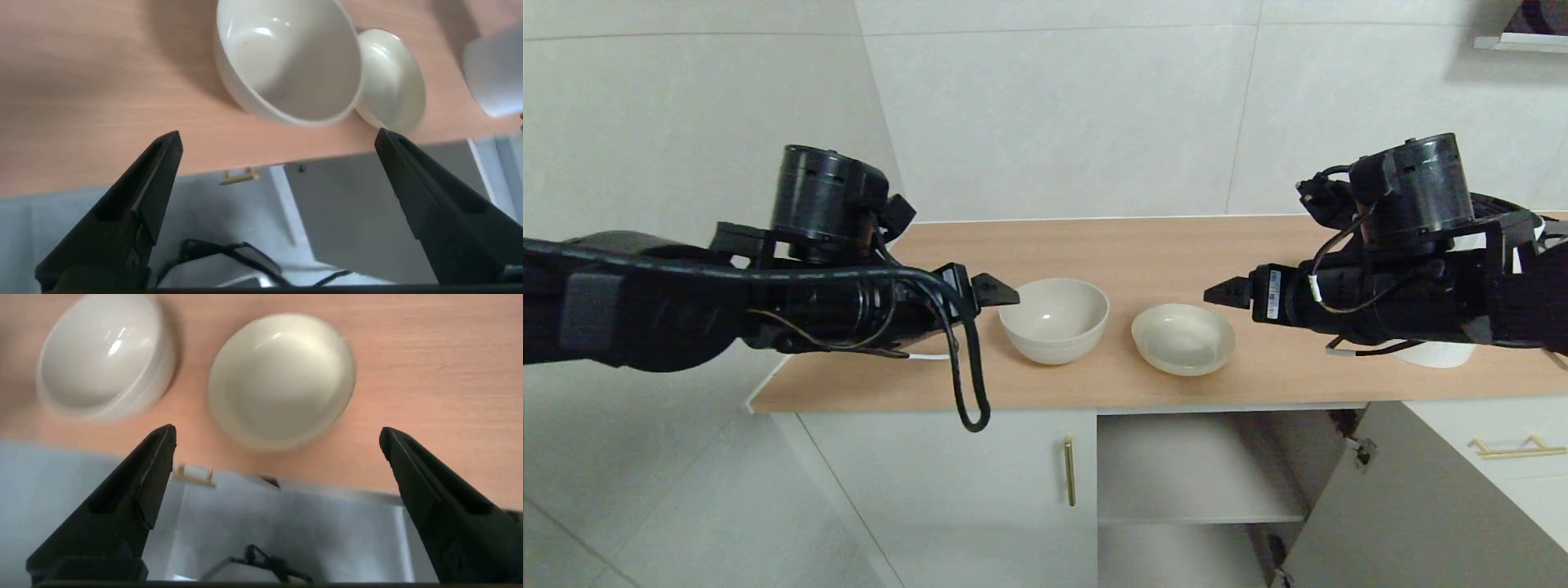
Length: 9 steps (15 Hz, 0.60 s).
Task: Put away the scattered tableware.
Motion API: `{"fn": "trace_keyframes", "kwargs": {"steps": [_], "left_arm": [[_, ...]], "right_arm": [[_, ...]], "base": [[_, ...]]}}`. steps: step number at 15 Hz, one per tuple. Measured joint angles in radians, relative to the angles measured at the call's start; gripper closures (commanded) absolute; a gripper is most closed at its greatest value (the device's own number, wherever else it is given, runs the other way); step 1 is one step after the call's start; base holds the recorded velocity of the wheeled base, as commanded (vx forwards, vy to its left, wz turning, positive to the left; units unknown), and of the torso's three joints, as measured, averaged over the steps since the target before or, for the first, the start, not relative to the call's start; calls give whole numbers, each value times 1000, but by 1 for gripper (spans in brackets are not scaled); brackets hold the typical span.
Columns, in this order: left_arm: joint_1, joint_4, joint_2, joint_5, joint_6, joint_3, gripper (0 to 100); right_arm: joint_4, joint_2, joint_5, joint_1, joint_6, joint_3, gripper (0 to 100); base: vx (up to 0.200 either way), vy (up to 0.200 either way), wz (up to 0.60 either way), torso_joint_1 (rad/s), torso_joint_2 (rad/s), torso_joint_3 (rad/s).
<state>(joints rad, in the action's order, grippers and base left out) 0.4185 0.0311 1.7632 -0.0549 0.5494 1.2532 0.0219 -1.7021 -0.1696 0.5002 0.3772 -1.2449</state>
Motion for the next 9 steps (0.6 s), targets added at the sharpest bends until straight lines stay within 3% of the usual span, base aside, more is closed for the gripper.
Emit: {"fn": "trace_keyframes", "kwargs": {"steps": [6, 9], "left_arm": [[19, -4, 197, 119, 109, 116, 0], [23, -24, 248, 135, 114, 136, 0]], "right_arm": [[-3, -43, 0, -14, 8, -13, 0], [-3, -44, 0, -14, 9, -12, 0]], "base": [[0, 0, 0, 0, 0, 0], [0, 0, 0, 0, 0, 0]]}}
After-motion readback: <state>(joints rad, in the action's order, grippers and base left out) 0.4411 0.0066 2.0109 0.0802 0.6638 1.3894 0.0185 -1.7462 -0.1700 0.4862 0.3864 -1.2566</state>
